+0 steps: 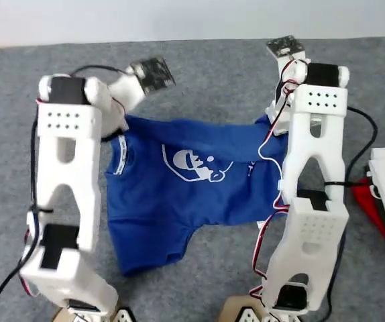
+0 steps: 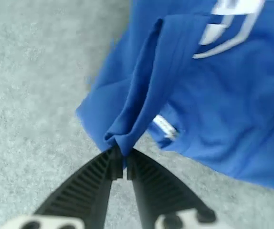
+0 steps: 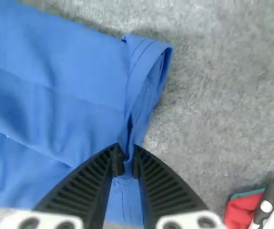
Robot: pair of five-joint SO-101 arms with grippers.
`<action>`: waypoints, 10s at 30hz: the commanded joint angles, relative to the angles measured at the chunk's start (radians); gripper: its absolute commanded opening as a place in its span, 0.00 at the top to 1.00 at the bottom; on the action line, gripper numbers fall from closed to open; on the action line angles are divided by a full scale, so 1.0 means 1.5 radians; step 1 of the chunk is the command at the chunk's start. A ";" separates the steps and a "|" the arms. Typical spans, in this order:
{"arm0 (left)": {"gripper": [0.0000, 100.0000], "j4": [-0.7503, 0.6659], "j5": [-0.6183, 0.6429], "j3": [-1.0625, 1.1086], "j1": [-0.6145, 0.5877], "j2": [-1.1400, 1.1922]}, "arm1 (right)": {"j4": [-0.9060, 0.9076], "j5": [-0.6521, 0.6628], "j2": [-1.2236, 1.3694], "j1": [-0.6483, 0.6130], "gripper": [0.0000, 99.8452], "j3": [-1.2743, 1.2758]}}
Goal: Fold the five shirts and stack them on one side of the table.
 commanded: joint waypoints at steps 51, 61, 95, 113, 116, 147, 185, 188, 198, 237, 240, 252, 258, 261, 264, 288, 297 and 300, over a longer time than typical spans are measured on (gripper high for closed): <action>0.87 0.019 -0.069 0.767 0.095 -0.541 | 0.004 0.095 -0.264 0.061 0.96 0.478; 0.84 0.017 -0.064 0.727 0.045 -0.545 | 0.021 0.095 -0.273 0.060 0.65 0.475; 0.83 -0.631 0.484 0.862 -0.100 -0.527 | -0.184 -0.024 -0.041 -0.018 0.65 0.237; 0.79 -0.327 0.525 0.238 -0.061 0.051 | 0.025 -0.024 -0.003 0.043 0.65 -0.033; 0.79 -0.264 0.506 0.131 -0.045 0.121 | 0.026 -0.024 -0.006 0.061 0.65 -0.033; 0.83 0.002 0.492 -0.393 -0.087 0.599 | 0.027 -0.019 -0.025 0.146 0.65 -0.033; 1.00 0.017 0.235 -0.369 -0.225 0.495 | 0.026 -0.019 -0.033 0.144 0.65 -0.032; 1.00 0.014 0.220 -0.370 -0.224 0.495 | 0.026 -0.019 -0.033 0.144 0.65 -0.032; 1.00 -0.003 0.214 -0.371 -0.235 0.511 | 0.026 -0.019 -0.033 0.102 0.65 -0.007; 0.97 0.011 0.272 -0.360 -0.203 0.589 | -0.165 -0.398 0.120 -0.220 0.65 0.002; 0.98 0.009 0.272 -0.360 -0.203 0.589 | -0.167 -0.398 0.153 -0.224 0.65 0.001; 0.98 0.008 0.272 -0.360 -0.203 0.590 | -0.227 -0.398 0.192 -0.222 0.74 0.001; 0.98 0.008 0.271 -0.360 -0.203 0.594 | -0.266 -0.396 0.192 -0.218 0.85 0.001; 0.98 0.008 0.271 -0.360 -0.203 0.594 | -0.267 -0.395 0.192 -0.218 0.89 0.001; 0.98 0.008 0.271 -0.360 -0.203 0.594 | -0.269 -0.395 0.192 -0.212 0.92 0.001; 0.98 -0.001 0.270 -0.356 -0.203 0.595 | -0.354 -0.288 0.232 -0.080 0.99 0.001; 0.98 -0.001 0.270 -0.354 -0.203 0.595 | -0.364 -0.289 0.253 -0.064 0.99 -0.038; 0.98 0.002 0.270 -0.358 -0.203 0.595 | -0.356 -0.288 0.251 -0.062 0.96 -0.061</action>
